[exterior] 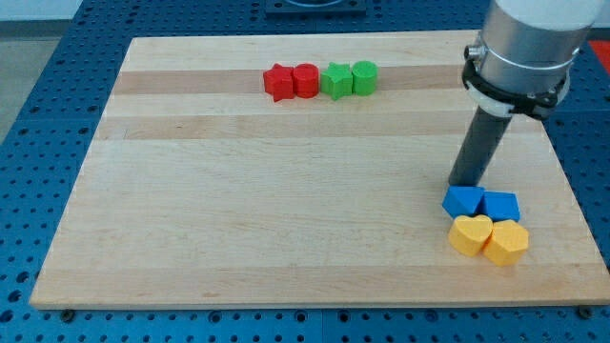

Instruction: Move green circle to the center

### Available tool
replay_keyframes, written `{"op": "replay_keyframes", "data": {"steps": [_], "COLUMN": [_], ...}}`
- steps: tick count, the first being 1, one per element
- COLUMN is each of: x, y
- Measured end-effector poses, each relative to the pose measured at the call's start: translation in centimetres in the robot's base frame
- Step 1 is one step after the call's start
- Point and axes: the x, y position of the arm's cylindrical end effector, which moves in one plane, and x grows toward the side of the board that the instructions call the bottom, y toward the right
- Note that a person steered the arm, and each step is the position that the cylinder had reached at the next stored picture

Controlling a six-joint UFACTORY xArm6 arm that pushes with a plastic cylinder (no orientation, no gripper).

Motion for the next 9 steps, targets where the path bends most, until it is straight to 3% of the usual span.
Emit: {"op": "replay_keyframes", "data": {"steps": [4, 6, 9], "x": [-15.7, -21.2, -21.2], "y": [0.0, -1.0, -5.2]}}
